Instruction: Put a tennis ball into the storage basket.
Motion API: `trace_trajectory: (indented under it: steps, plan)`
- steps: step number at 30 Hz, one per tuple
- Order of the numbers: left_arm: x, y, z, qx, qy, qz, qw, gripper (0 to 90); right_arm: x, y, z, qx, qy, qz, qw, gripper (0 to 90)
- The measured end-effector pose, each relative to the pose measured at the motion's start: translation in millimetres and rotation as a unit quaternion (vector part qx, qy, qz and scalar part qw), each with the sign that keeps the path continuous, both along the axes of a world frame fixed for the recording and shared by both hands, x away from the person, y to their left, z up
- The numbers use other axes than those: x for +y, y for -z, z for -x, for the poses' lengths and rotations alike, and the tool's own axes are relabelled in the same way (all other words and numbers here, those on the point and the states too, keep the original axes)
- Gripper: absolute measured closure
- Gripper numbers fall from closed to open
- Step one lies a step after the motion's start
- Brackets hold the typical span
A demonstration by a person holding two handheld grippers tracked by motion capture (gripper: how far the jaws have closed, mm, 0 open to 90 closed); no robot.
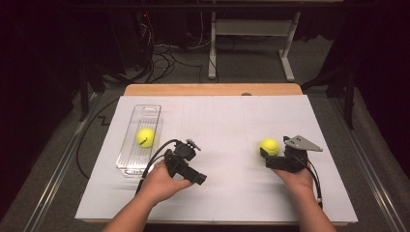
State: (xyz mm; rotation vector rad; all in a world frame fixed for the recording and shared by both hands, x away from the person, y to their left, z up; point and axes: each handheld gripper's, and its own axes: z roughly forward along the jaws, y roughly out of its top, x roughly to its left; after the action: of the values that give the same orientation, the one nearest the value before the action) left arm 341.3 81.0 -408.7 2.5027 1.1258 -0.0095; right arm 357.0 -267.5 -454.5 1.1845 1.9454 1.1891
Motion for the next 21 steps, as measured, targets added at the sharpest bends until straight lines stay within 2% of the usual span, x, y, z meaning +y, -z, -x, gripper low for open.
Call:
trace_trajectory:
  steps: [6, 21]
  plan:
    - [-4.0, 1.7, 2.7, 0.0, 0.006, -0.01, 0.9999, 0.6, 0.1, 1.5, -0.8, 0.012, 0.0, 0.008, 0.9999, 5.9]
    - [-0.9, -0.2, 2.2, -0.001, -0.001, -0.003, 1.0, 0.6, 0.4, 6.3, -4.6, 0.047, -0.004, 0.014, 0.9988, 16.5]
